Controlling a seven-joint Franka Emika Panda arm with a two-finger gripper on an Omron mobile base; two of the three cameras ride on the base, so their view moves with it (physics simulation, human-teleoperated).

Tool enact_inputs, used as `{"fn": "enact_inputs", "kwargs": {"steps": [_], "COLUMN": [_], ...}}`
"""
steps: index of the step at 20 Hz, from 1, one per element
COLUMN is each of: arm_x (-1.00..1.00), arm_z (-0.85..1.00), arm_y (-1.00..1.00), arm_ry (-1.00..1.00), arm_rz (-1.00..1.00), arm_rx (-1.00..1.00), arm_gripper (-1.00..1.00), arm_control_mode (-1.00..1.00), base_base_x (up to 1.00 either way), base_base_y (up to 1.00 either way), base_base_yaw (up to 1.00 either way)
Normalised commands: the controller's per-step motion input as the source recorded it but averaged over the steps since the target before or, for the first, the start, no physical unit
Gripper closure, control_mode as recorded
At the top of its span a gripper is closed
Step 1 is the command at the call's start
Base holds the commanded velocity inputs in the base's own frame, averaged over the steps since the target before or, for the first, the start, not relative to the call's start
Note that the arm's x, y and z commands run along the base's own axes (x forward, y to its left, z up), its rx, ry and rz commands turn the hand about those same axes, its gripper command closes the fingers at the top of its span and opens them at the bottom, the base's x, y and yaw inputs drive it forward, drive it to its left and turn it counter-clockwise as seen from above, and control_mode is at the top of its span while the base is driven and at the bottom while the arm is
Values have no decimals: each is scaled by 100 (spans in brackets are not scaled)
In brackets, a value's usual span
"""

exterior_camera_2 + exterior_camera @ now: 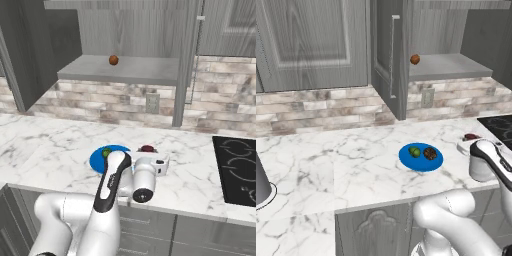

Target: Pick the avocado and bread from the counter and place them on the plate. Then pick the jam from the cabinet and place it next to the plate. Lastly close the cabinet door.

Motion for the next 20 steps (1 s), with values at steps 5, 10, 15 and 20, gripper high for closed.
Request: {"fn": "enact_inputs", "kwargs": {"steps": [5, 10, 15, 20], "arm_x": [17, 20, 15, 27], "arm_z": [-40, -39, -32, -30], "arm_y": [0, 0, 0, 3], "arm_ry": [2, 3, 0, 0], "arm_rz": [1, 2, 1, 0], "arm_rx": [0, 0, 0, 0], "arm_gripper": [100, 100, 100, 100], "arm_control_mode": [-100, -100, -100, -100], "base_base_x": [0, 0, 0, 0], "base_base_y": [0, 0, 0, 0], "base_base_yaw": [0, 0, 0, 0]}}
